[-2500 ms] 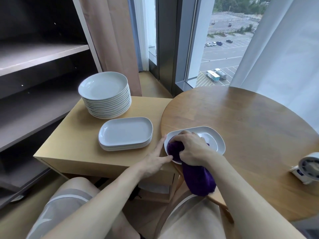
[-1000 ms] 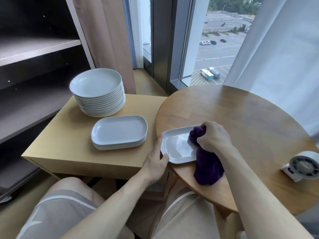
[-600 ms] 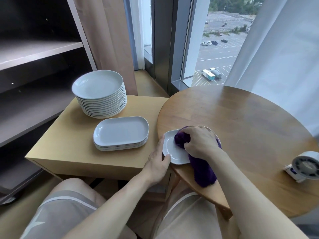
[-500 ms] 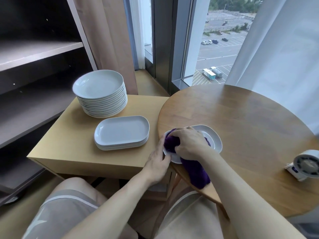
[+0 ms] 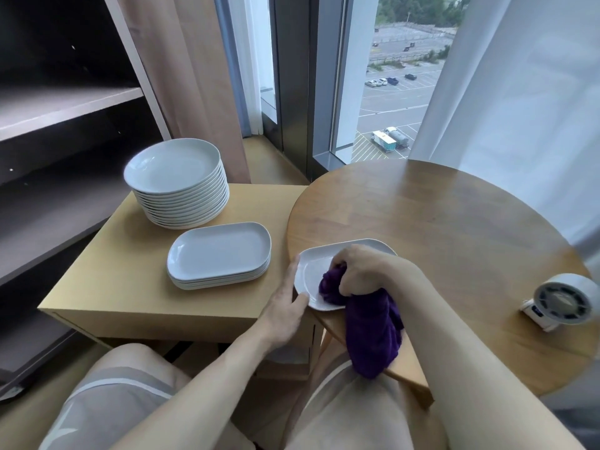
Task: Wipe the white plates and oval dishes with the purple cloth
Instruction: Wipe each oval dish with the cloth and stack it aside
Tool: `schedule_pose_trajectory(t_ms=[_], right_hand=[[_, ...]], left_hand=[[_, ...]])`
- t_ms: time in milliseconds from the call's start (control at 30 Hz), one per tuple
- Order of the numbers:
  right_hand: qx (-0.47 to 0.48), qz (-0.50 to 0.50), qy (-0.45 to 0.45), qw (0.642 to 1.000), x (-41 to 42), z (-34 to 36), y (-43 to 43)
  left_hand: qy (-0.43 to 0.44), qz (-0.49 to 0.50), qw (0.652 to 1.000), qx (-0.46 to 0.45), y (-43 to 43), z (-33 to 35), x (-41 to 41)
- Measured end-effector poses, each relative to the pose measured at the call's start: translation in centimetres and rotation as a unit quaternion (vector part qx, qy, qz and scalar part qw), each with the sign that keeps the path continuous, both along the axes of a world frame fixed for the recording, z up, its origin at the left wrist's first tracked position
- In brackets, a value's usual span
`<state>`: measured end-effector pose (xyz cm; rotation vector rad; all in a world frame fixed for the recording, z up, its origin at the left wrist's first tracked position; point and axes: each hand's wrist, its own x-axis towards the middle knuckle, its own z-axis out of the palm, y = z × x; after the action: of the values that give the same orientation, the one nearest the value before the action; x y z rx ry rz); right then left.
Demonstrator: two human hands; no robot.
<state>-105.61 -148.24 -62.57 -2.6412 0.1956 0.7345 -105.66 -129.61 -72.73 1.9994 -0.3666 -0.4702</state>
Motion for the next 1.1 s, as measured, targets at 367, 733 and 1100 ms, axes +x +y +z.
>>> schedule_pose_trajectory(t_ms=[367, 733, 1100], right_hand=[[-0.084, -0.199, -0.127, 0.968, -0.3, -1.8, -3.0], [-0.091, -0.026, -0.210, 0.973, 0.2, -3.3, 0.7], [-0.055, 0.079, -0.087, 0.992, 0.4, -0.9, 3.3]], left_hand=[[-0.002, 0.002, 1.000, -0.013, -0.2, -0.4, 0.1], [-0.013, -0.003, 1.000, -0.009, -0.3, -0.8, 0.2], [-0.015, -0.021, 1.000, -0.014, -0.4, -0.1, -0.2]])
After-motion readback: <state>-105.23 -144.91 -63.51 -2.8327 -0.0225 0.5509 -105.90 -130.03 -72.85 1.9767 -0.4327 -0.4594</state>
